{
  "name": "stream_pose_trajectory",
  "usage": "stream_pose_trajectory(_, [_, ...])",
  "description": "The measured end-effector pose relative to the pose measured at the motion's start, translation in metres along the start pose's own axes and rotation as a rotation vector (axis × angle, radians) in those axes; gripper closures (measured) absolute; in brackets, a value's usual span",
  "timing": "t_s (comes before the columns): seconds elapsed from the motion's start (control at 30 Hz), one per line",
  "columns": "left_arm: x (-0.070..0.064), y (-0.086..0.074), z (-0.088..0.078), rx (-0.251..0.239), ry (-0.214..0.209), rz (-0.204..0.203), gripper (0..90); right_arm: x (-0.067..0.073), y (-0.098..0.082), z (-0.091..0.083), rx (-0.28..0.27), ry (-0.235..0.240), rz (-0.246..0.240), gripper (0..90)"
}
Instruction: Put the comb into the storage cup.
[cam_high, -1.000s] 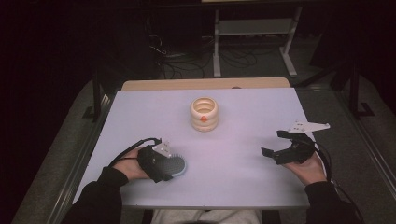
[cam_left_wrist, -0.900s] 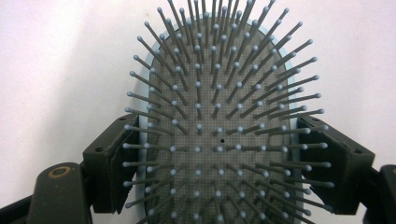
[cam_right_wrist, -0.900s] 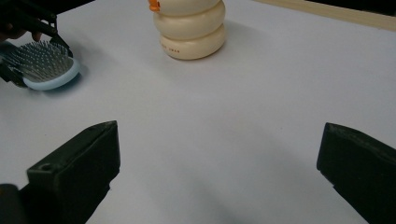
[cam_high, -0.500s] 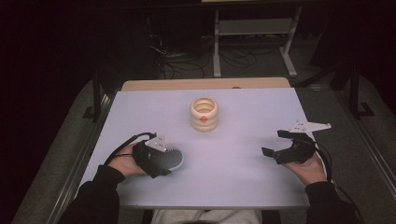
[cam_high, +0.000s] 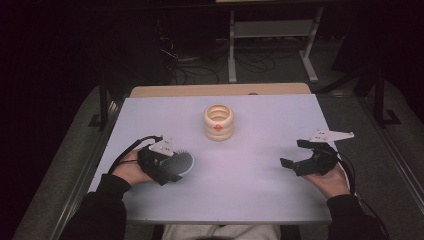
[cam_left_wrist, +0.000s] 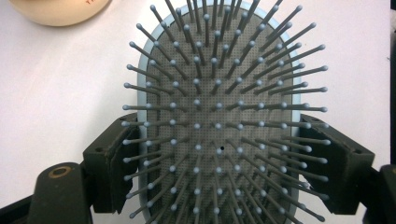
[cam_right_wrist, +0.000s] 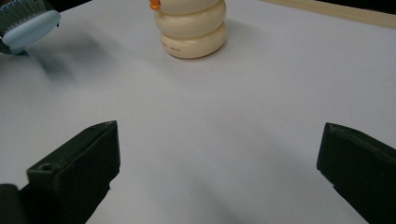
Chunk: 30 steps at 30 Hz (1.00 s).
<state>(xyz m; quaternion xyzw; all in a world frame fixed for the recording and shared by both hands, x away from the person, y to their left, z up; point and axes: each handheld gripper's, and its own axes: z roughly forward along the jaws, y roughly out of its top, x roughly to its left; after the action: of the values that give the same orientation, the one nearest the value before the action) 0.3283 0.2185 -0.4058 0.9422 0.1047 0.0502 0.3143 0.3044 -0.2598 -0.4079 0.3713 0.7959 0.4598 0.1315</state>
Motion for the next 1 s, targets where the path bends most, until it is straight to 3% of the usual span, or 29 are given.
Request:
stream_pose_trajectory(0.4, [0.005,0.007,-0.011,-0.007,0.015,-0.002,20.0,0.000,0.000,0.001,0.006,-0.001,-0.002,0.0])
stream_pose_trajectory(1.0, [0.015,0.024,-0.036,-0.072,0.057,-0.001,20.1,0.000,0.000,0.000,-0.001,-0.001,-0.001,0.0])
